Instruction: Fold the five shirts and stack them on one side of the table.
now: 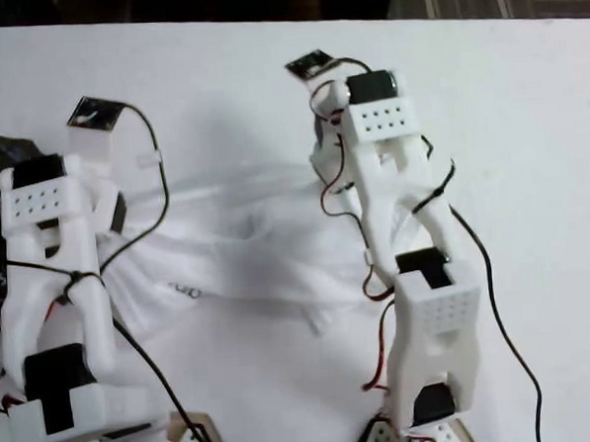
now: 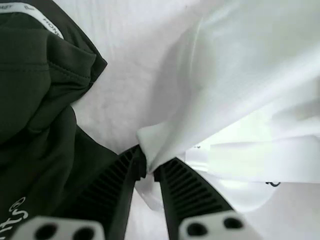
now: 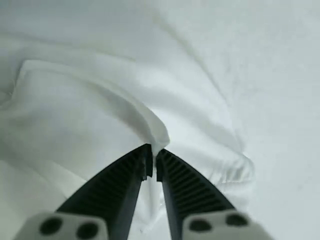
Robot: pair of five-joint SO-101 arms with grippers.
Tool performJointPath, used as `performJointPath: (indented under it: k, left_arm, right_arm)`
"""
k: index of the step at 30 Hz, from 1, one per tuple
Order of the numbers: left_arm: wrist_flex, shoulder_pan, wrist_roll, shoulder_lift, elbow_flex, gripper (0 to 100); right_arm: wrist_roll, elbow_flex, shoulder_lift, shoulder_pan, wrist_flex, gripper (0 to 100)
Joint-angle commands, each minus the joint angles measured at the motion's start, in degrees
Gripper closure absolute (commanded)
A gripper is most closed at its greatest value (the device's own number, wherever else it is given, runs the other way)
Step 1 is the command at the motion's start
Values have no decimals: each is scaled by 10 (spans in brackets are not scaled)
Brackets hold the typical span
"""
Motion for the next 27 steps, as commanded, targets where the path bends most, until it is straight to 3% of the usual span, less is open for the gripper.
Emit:
performJointPath:
  k: [1, 11, 14, 20, 27]
  left_arm:
    - [-9, 4, -5, -25, -8, 975]
    - [-9, 3, -6, -25, -8, 975]
    - [-9, 3, -6, -25, -8, 975]
    - [-9, 4, -6, -25, -8, 975]
    - [-8, 3, -6, -25, -8, 975]
  right_arm:
    - [-3, 15, 12, -8, 4, 981]
    - [18, 131, -5, -105, 5, 981]
    - [18, 158, -51, -102, -12, 958]
    - [19, 180, -87, -80, -59, 757]
    - [19, 176, -22, -64, -99, 769]
